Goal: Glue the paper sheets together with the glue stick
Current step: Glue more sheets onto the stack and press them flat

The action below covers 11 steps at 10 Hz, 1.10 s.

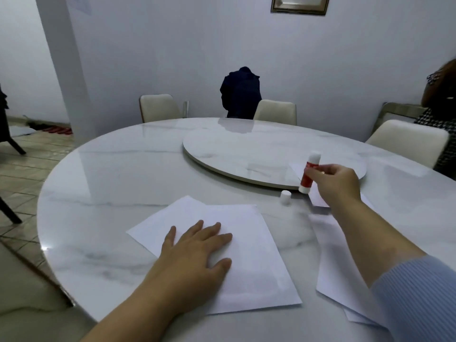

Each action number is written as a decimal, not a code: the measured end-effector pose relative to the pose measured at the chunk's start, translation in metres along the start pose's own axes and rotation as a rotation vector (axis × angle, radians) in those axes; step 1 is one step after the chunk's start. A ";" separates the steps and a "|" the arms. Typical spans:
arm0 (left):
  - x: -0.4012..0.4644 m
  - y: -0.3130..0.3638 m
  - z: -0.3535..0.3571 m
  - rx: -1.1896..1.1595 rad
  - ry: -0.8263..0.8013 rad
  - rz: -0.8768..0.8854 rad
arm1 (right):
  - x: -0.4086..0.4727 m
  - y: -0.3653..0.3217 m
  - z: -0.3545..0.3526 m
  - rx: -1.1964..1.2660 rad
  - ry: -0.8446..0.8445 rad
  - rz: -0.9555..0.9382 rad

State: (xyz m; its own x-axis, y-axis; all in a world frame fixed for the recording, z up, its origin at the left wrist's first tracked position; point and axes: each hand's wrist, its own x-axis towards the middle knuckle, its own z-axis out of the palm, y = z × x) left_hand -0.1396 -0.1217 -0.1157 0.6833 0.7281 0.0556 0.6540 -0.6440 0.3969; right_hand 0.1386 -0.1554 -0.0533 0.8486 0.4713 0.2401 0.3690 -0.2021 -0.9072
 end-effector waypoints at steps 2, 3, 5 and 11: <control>0.008 0.009 -0.017 -0.080 0.086 -0.036 | -0.034 -0.023 -0.015 0.078 -0.330 -0.155; 0.035 0.024 -0.013 -0.085 0.055 -0.024 | -0.044 -0.026 -0.008 0.069 -0.336 -0.152; 0.062 0.029 0.017 0.062 -0.017 0.030 | -0.048 -0.024 0.024 0.153 -0.394 -0.050; 0.062 0.028 0.020 0.099 -0.034 0.018 | -0.065 -0.021 0.042 -0.357 -0.498 -0.264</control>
State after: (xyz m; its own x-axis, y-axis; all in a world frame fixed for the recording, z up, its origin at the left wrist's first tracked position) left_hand -0.0722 -0.0993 -0.1190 0.7048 0.7088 0.0299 0.6692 -0.6782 0.3036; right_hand 0.0602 -0.1458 -0.0638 0.4675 0.8670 0.1724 0.7160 -0.2570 -0.6491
